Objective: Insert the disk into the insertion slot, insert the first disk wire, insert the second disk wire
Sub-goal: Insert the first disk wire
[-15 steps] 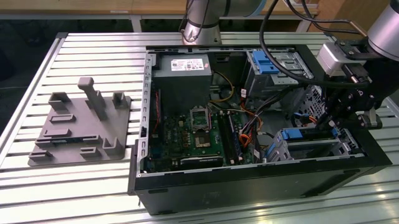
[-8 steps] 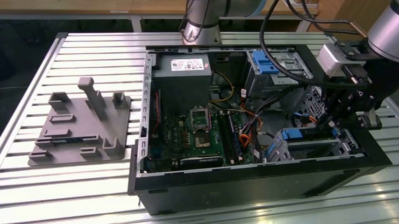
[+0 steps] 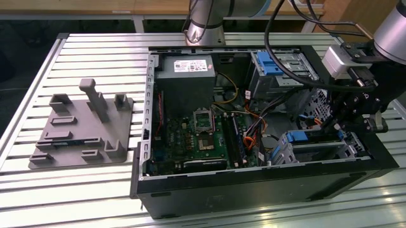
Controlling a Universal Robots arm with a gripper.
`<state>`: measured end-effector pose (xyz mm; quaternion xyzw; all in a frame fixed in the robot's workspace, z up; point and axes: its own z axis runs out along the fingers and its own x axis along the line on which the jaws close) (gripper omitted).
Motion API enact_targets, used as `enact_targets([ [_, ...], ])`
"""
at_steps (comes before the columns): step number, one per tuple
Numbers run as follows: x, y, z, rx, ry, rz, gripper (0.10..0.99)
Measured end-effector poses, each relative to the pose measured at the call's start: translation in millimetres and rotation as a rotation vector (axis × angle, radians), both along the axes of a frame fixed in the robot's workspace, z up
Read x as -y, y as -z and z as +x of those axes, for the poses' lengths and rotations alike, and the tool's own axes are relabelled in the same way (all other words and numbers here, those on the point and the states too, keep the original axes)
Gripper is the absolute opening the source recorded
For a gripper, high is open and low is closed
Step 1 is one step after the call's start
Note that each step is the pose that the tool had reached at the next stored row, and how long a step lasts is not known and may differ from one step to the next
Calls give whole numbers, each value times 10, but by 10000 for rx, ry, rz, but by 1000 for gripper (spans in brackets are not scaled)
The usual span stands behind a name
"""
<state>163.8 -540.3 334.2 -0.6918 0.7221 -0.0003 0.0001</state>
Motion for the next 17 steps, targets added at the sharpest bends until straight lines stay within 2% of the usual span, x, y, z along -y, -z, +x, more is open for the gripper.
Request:
enact_targets([
  [17, 0, 59, 4, -5, -123, -6, 165],
])
